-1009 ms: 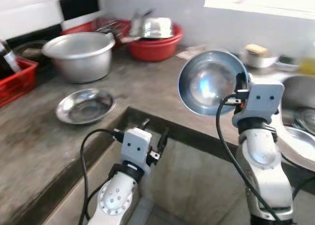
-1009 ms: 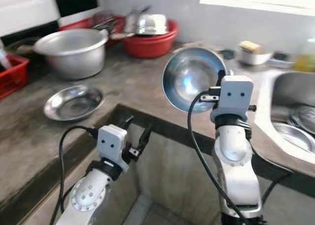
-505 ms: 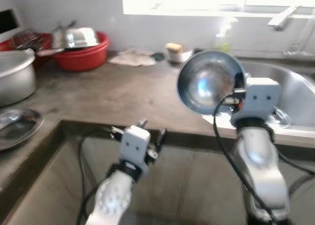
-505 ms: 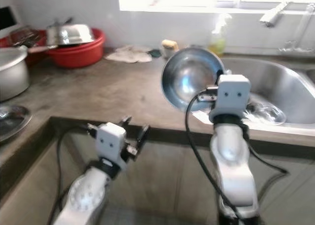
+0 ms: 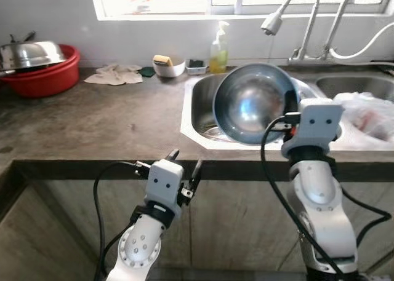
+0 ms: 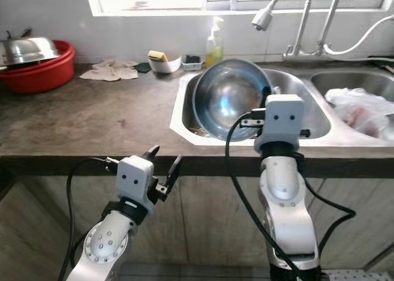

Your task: Kitchen organization

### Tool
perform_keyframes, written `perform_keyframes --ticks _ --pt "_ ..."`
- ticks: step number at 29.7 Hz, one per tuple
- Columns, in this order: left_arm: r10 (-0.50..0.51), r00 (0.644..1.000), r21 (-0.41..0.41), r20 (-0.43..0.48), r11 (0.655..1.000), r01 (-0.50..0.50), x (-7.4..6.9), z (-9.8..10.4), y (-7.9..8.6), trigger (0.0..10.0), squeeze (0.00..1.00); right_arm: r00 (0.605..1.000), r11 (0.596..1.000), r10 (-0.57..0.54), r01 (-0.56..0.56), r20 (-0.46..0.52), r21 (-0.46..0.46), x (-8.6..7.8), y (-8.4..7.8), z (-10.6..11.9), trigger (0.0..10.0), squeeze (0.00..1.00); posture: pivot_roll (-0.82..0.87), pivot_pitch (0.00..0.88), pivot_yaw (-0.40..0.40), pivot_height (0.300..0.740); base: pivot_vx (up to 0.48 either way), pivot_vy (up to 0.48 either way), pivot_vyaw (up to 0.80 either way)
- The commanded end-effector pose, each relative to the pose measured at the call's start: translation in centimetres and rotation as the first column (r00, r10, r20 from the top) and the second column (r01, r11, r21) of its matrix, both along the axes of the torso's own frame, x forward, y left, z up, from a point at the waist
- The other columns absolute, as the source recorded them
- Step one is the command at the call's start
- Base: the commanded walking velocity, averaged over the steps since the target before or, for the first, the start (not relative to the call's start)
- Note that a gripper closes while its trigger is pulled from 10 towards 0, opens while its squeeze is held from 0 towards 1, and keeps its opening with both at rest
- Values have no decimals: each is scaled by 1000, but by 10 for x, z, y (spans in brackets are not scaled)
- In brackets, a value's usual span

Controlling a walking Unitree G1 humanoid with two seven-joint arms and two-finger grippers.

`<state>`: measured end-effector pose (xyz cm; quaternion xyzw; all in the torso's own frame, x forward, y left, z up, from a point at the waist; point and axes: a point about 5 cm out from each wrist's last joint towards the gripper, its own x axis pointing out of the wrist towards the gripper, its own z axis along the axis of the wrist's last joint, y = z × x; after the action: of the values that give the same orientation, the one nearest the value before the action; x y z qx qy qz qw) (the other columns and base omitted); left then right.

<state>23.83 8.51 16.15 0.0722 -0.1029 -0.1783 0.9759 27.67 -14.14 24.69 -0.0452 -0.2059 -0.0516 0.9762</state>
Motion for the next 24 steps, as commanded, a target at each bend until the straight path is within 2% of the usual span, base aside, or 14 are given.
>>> perform_keyframes --ticks 1,15,24 --pt "1 1000 3 13 1000 -1 0 3 -1 10000 0 1000 1000 -16 16 16 1 0 -4 4 10000 0 147 61 -23 740 292 -379 0" --pt "0 1000 4 13 1000 0 0 4 -1 10000 0 1000 1000 -2 1 21 10 0 -2 9 10000 0 146 65 -21 740 340 -332 0" --pt "19 1000 -25 1 1000 -19 2 4 0 10000 0 1000 1000 21 -21 18 14 5 -2 11 10000 0 145 70 -20 740 441 0 0"
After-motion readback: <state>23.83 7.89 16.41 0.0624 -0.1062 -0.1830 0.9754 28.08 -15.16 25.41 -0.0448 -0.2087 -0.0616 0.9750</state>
